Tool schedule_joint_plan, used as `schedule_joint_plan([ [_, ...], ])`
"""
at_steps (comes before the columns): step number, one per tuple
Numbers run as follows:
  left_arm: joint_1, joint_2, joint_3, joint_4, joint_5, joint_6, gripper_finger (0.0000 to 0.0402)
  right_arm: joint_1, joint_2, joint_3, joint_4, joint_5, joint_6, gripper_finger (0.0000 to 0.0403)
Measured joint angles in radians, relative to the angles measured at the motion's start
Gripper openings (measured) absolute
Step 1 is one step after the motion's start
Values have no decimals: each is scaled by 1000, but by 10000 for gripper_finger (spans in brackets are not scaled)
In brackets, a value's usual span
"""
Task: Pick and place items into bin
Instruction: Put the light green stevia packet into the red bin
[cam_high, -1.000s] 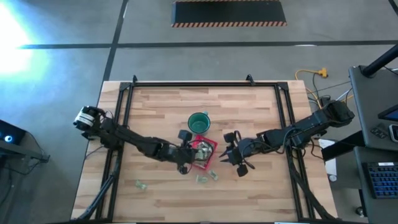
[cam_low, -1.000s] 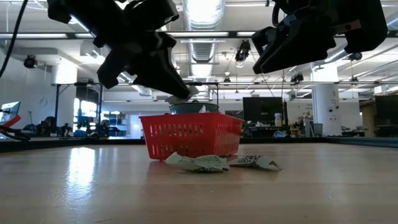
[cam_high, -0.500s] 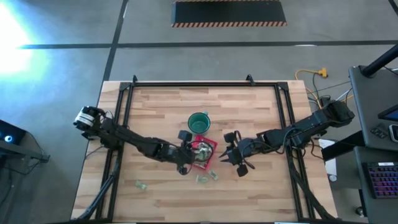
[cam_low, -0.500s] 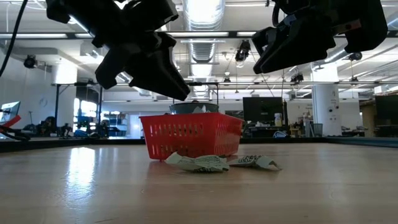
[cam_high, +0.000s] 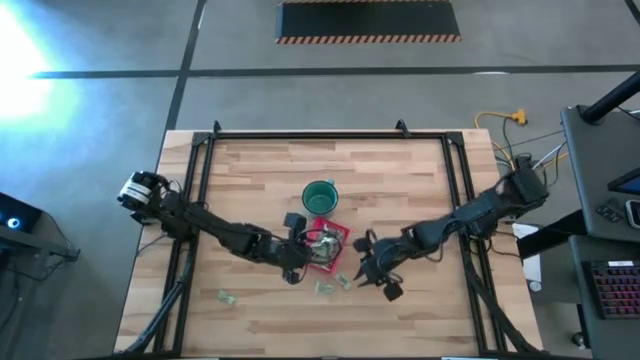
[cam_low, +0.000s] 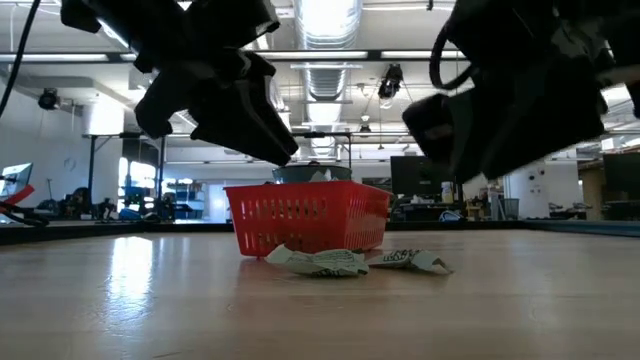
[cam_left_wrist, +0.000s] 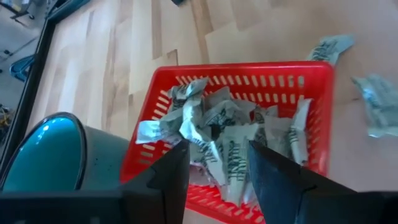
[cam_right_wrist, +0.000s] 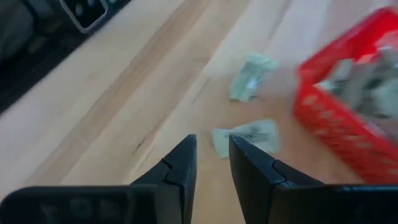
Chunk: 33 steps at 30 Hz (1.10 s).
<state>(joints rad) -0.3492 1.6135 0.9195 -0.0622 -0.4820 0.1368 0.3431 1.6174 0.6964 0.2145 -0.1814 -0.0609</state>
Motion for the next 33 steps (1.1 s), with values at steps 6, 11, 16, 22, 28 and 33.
schedule_joint_plan([
  [6, -16, -13, 0, -2, 0, 0, 144, 15, 107, 33, 50, 0, -45, 76],
  [11, -31, -39, 0, -7, -1, -1, 144, 15, 138, 48, 55, 54, -74, 68],
  [16, -59, -58, 0, -18, -1, -3, 144, 14, 191, 52, 112, 77, -105, 72],
  [22, -93, -77, 2, -17, 0, -3, 144, 13, 233, 53, 144, 77, -124, 84],
  [28, -116, -101, 3, -17, -1, -3, 144, 14, 236, 54, 141, 77, -103, 92],
  [33, -139, -117, 3, -18, -1, -3, 144, 13, 244, 54, 135, 79, -73, 93],
])
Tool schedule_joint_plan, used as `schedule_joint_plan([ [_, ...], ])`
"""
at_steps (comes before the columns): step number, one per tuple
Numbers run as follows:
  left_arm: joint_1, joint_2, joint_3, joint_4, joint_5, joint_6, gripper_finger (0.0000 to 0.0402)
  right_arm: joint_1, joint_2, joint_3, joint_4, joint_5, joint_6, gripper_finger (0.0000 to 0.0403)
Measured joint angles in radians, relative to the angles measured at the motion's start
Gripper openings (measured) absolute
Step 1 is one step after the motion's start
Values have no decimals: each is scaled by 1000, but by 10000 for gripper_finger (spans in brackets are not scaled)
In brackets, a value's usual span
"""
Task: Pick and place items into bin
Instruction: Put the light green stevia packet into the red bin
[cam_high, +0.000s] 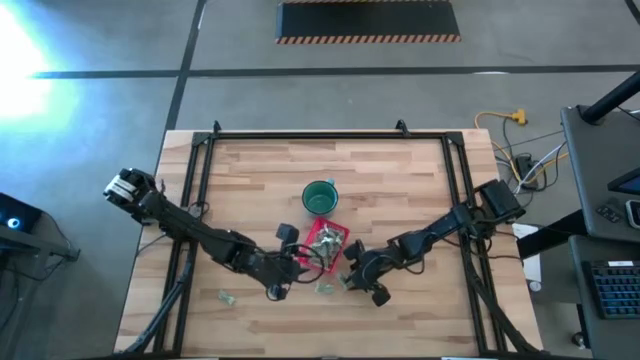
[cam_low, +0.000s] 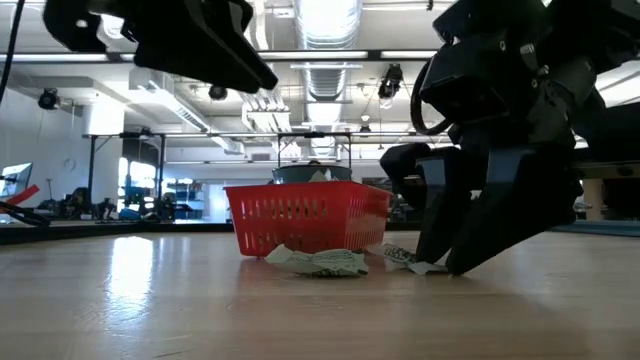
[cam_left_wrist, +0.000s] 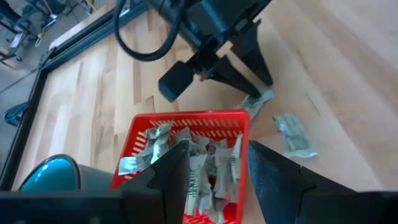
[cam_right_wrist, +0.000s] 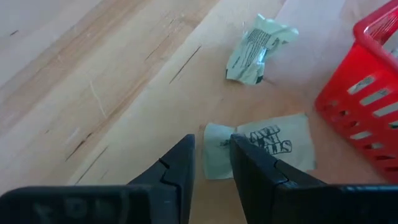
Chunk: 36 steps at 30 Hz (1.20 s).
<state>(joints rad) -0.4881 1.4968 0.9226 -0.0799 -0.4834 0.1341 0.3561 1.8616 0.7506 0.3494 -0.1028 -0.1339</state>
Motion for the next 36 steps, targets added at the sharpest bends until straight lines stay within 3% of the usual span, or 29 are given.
schedule_joint_plan([
  [6, -26, -9, 0, 1, 1, 0, 144, -1, 4, 4, -33, 0, 4, 80],
  [14, -51, -9, 16, 1, 0, 2, 144, 0, 0, 4, -67, -5, -11, 14],
  [26, -58, -9, 18, 0, 0, 3, 144, 21, -111, -4, -129, 9, -41, 8],
  [36, -57, -10, 19, -7, -1, 3, 144, 87, -305, -3, -155, 319, -218, 8],
])
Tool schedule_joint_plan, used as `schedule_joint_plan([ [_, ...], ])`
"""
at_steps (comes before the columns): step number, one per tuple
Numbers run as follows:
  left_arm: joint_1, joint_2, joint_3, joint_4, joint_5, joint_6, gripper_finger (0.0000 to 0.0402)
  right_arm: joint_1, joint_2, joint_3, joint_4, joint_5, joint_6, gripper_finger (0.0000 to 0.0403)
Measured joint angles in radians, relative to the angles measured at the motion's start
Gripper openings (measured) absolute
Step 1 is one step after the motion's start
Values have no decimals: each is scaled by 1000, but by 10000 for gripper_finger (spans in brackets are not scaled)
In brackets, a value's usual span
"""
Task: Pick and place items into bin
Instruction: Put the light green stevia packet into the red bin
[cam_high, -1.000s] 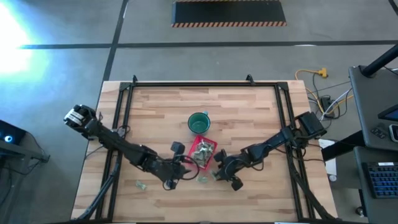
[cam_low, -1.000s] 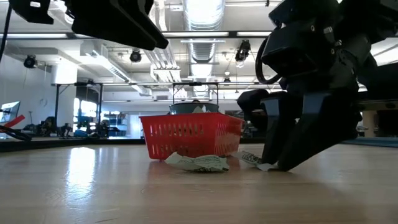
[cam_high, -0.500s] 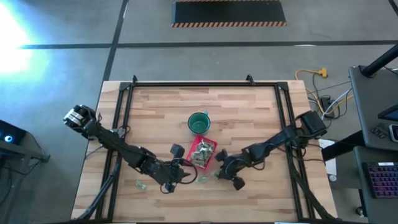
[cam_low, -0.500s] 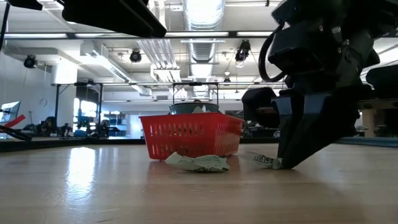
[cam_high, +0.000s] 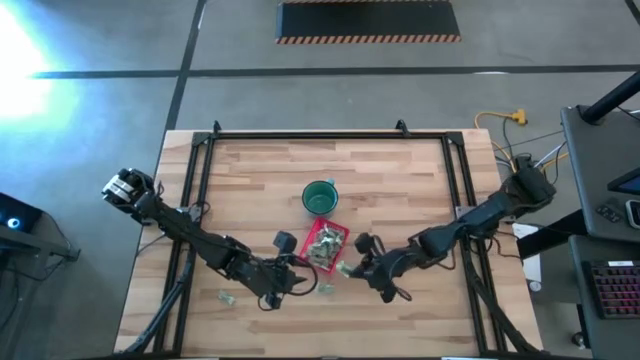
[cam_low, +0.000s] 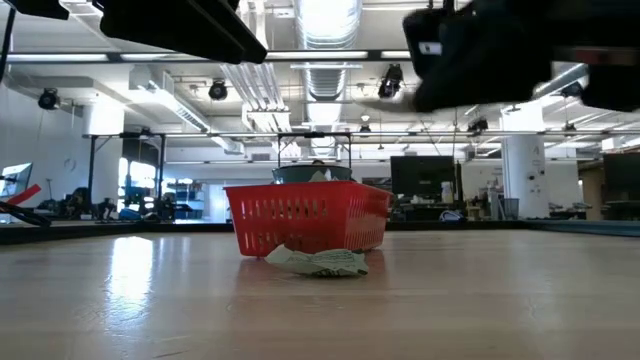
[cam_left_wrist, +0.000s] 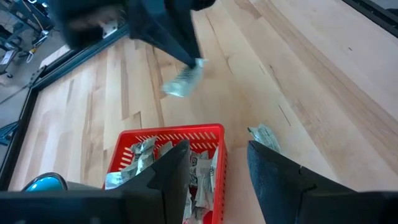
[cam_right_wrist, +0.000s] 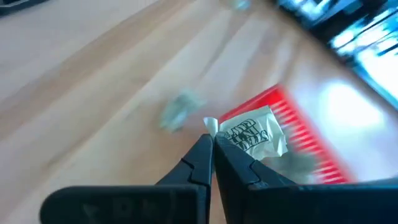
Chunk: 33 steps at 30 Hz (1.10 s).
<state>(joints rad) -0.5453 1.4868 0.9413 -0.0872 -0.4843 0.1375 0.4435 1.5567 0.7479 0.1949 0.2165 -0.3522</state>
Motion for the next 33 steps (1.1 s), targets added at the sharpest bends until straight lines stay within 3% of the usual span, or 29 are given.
schedule_joint_plan([
  [7, 0, 0, 0, -1, -3, 0, 144, -79, 31, 0, 220, 71, -152, 8],
  [15, 0, 0, 0, -9, -3, 0, 144, -198, 130, 11, 265, 63, -69, 9],
  [17, 0, 0, 0, -9, -3, 0, 144, -211, 141, 11, 265, 11, -66, 14],
  [20, 0, 0, 0, -9, -3, 0, 144, -216, 146, 11, 265, -86, -61, 34],
  [29, 0, 2, -3, 1, 6, -1, 144, -216, 114, 11, 257, -86, -25, 125],
  [33, 0, 38, -5, 26, 95, 1, 144, -216, 79, 11, 232, -85, -21, 150],
])
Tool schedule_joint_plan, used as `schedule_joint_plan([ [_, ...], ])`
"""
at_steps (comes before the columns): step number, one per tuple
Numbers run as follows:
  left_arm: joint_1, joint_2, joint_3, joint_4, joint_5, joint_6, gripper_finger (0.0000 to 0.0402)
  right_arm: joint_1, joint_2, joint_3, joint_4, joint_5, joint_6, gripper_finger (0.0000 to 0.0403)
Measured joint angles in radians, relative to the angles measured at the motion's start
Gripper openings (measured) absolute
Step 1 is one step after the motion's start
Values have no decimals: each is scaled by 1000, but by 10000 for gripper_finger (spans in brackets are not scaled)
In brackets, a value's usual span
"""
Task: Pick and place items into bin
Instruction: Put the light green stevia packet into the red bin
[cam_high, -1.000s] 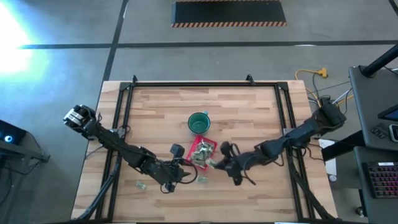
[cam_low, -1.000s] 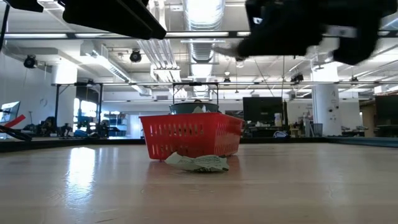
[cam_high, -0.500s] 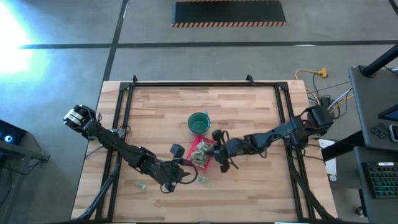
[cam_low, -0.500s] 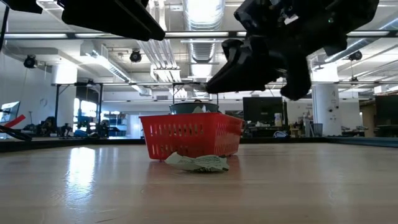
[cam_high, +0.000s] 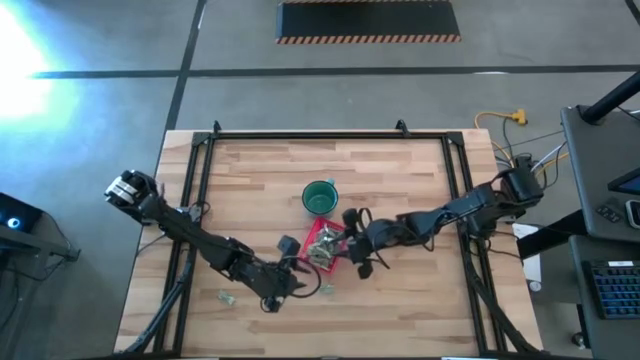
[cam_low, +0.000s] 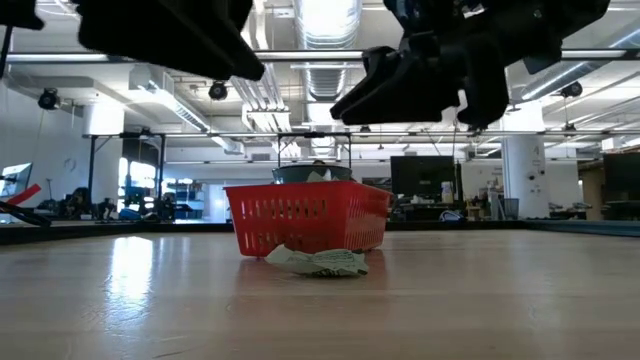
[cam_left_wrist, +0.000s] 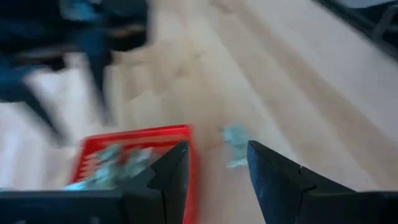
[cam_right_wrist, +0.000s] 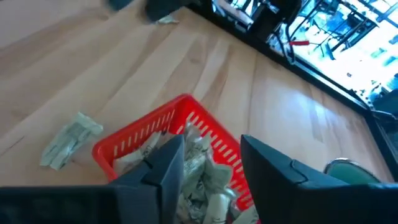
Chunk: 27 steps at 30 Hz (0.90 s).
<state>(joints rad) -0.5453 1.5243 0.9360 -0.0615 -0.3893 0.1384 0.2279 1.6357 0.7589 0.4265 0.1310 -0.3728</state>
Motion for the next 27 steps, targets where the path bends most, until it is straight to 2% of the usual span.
schedule_joint_plan([
  [7, -1, 141, -1, 169, 160, 104, 144, 16, -73, 0, -148, 0, 63, 154],
  [11, 1, 234, 22, 223, 172, 194, 144, 29, -113, 0, -254, 0, 105, 145],
  [15, 8, 297, 57, 223, 172, 208, 144, 39, -151, 0, -342, 0, 152, 137],
  [19, 35, 320, 83, 210, 172, 127, 144, 46, -175, -1, -386, 0, 188, 132],
  [23, 74, 319, 98, 116, 183, -3, 144, 55, -180, -3, -394, 0, 198, 130],
  [27, 84, 319, 96, 88, 231, -37, 144, 58, -180, -5, -395, 0, 200, 130],
])
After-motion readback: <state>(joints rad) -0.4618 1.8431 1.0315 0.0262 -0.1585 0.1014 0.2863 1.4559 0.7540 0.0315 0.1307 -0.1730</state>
